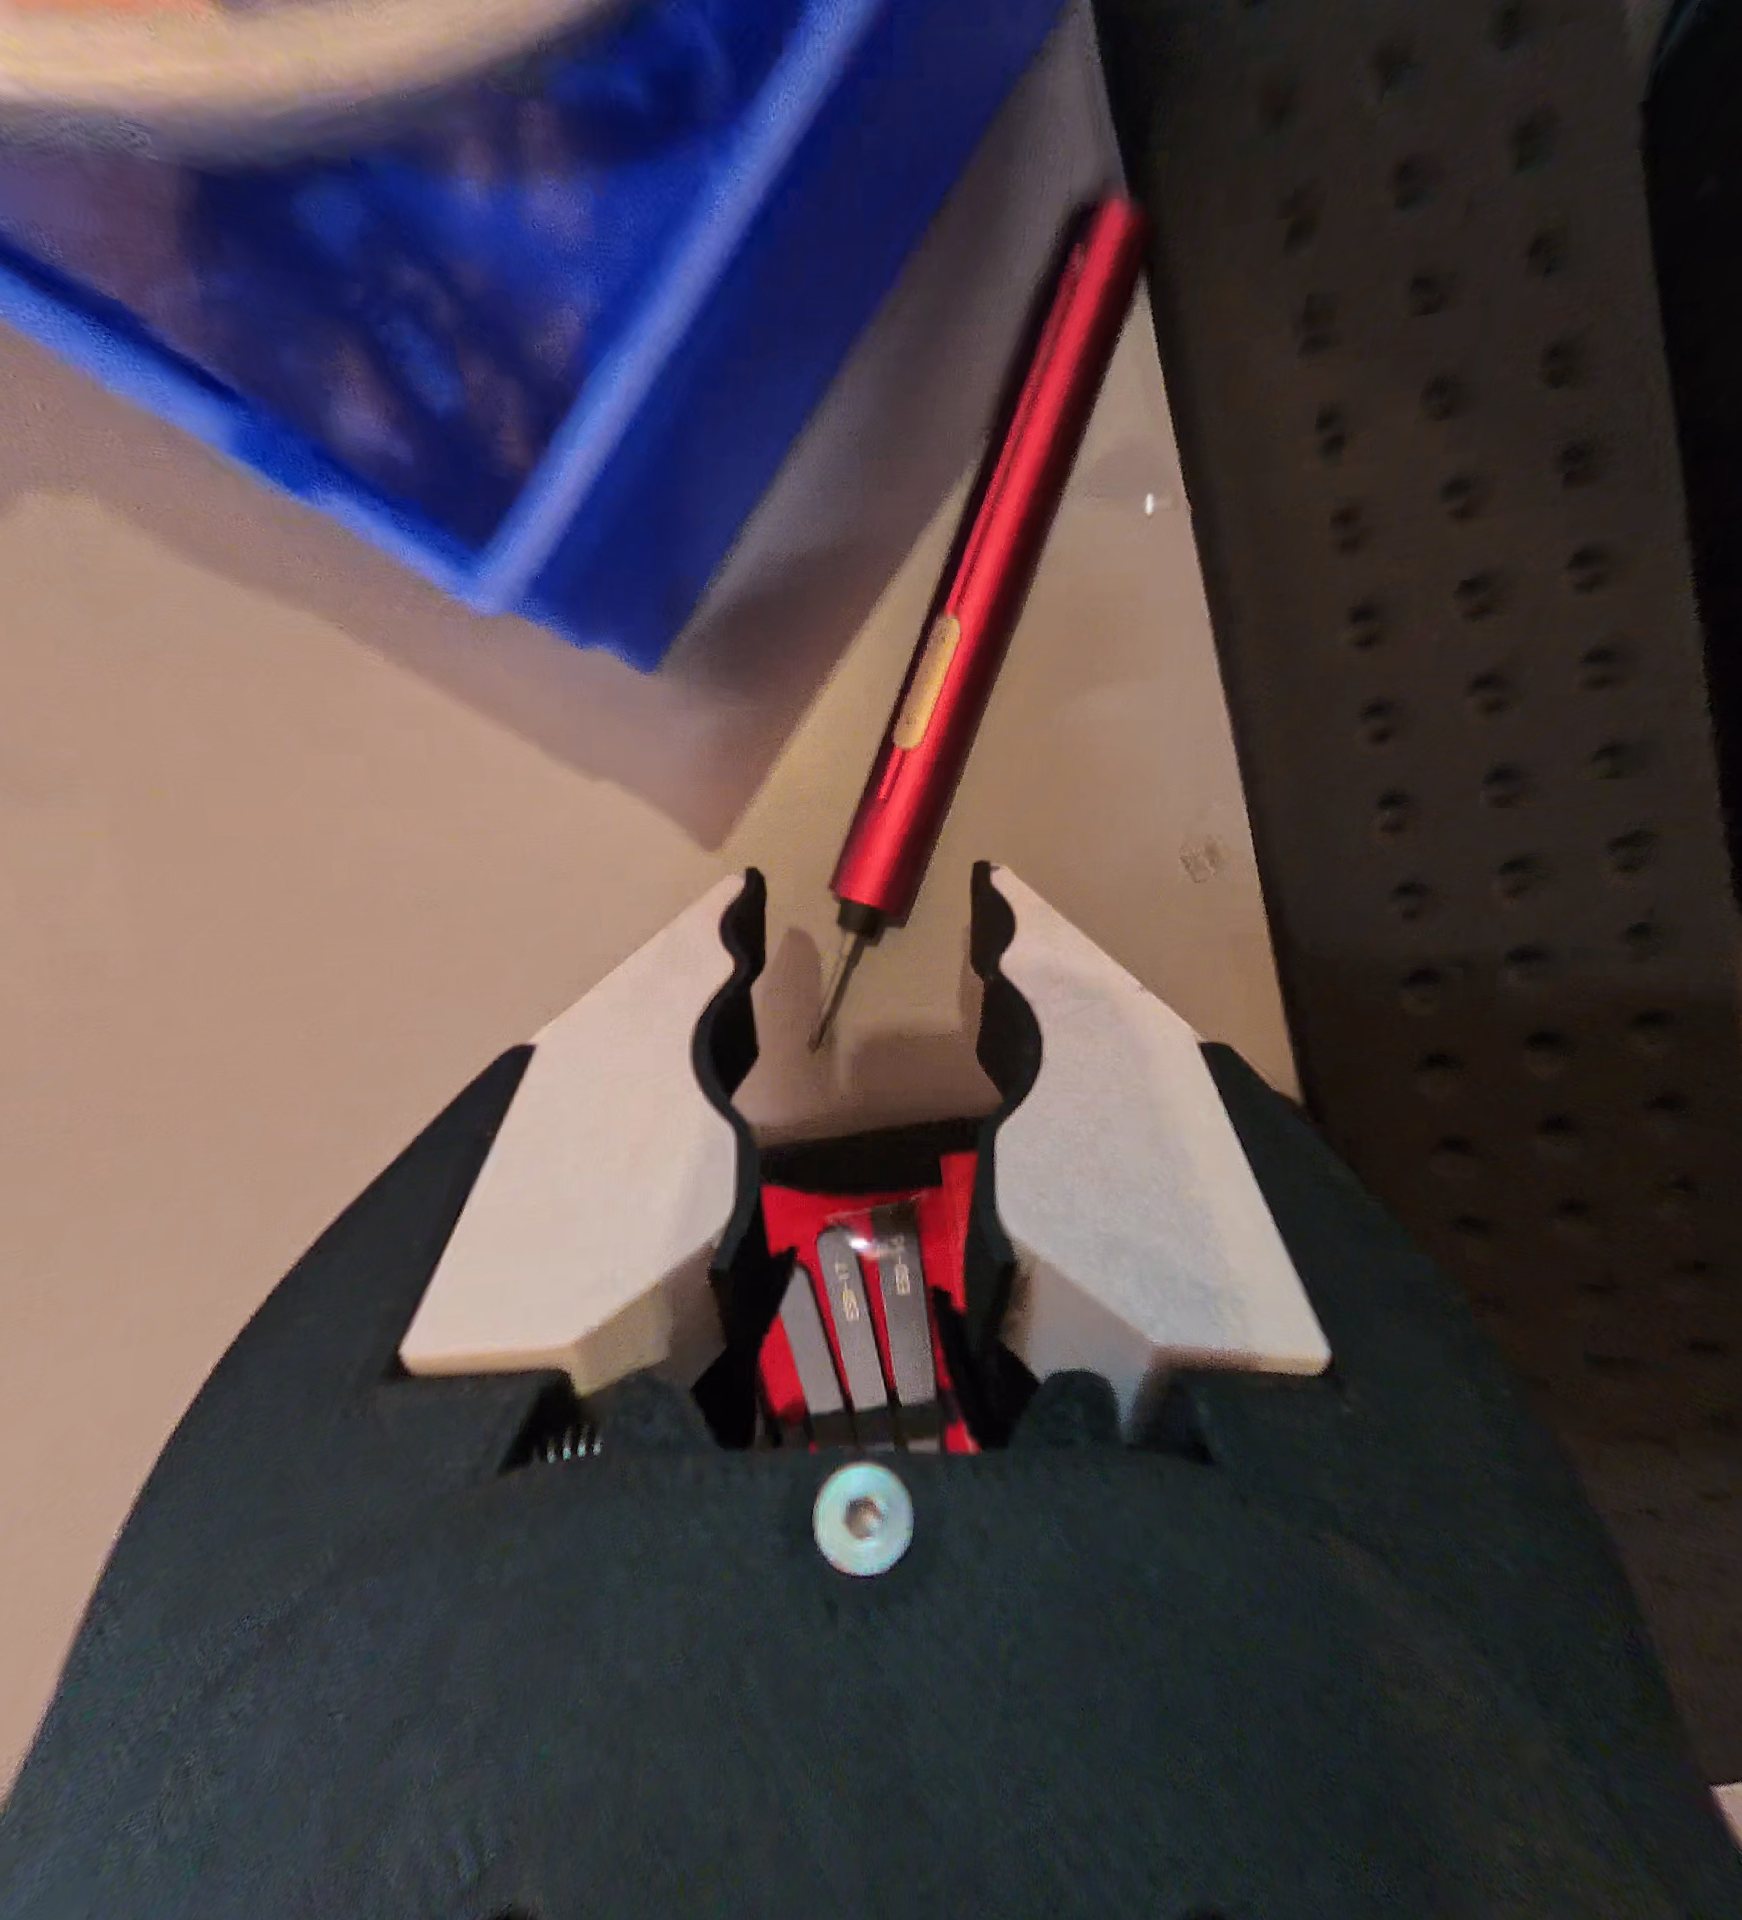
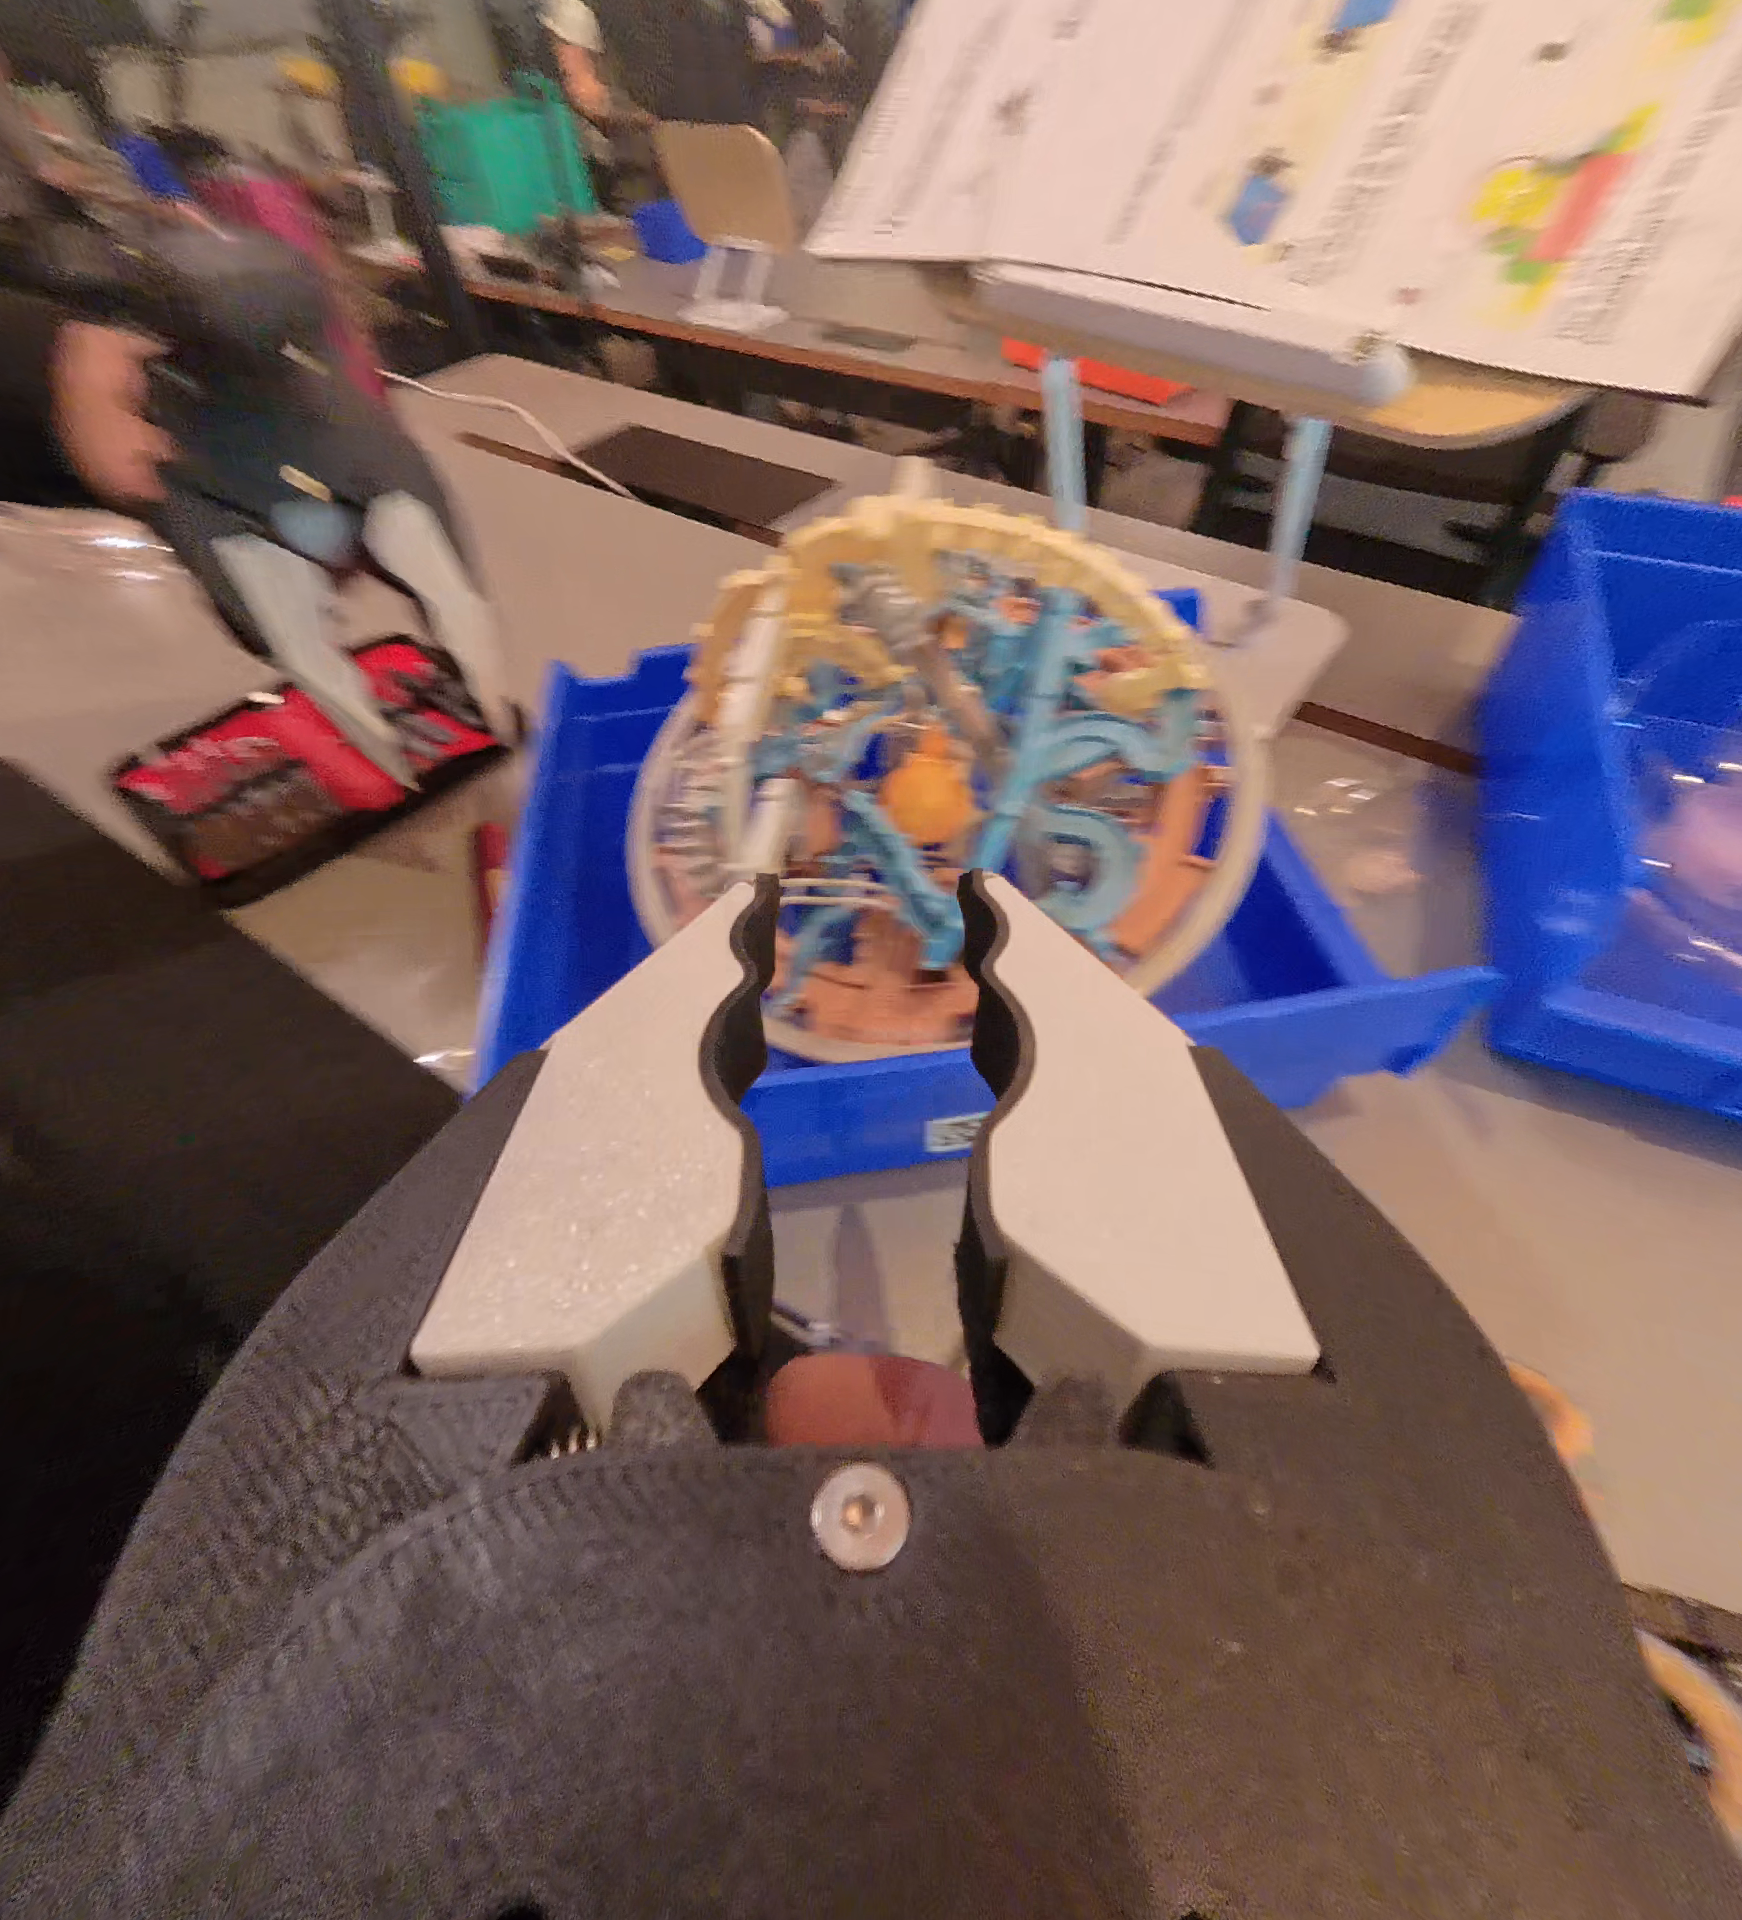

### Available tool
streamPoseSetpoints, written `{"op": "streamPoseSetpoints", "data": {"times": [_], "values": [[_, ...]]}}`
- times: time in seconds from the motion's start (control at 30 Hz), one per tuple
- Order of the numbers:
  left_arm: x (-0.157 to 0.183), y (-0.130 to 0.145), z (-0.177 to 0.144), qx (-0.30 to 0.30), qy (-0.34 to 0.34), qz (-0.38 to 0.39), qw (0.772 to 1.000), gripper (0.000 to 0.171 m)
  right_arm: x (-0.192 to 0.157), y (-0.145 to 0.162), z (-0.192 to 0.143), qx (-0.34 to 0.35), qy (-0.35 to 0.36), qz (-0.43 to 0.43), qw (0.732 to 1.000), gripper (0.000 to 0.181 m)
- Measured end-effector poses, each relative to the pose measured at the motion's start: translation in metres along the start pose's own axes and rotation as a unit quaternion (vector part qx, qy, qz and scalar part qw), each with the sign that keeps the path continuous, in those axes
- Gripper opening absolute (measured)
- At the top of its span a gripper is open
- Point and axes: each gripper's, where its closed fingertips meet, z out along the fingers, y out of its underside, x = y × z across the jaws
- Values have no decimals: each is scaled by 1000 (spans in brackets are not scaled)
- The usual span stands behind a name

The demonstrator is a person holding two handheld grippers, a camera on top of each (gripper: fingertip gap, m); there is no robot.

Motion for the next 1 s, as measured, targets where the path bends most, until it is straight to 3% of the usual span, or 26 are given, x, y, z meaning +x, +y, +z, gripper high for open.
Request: {"op": "streamPoseSetpoints", "data": {"times": [0.13, 0.23, 0.3, 0.43, 0.7, 1.0], "values": [[-26, -58, -48, 89, -95, -23, 991, 31, 34, -5, 17, -20, 20, -15, 999, 39], [-45, -98, -47, 116, -149, -30, 981, 32, 36, 3, 46, -57, 21, -54, 997, 41], [-51, -118, -35, 136, -150, -35, 979, 36, 35, 9, 62, -83, 22, -74, 994, 41], [-63, -132, -11, 148, -141, -61, 977, 38, 41, 14, 77, -101, 39, -76, 991, 9], [-75, -146, -1, 175, -144, -57, 972, 10, 45, 6, 80, -76, 1, -26, 997, 8], [-90, -181, -46, 234, -123, -89, 960, 4, 66, -30, 78, -59, -54, 72, 994, 8]]}}
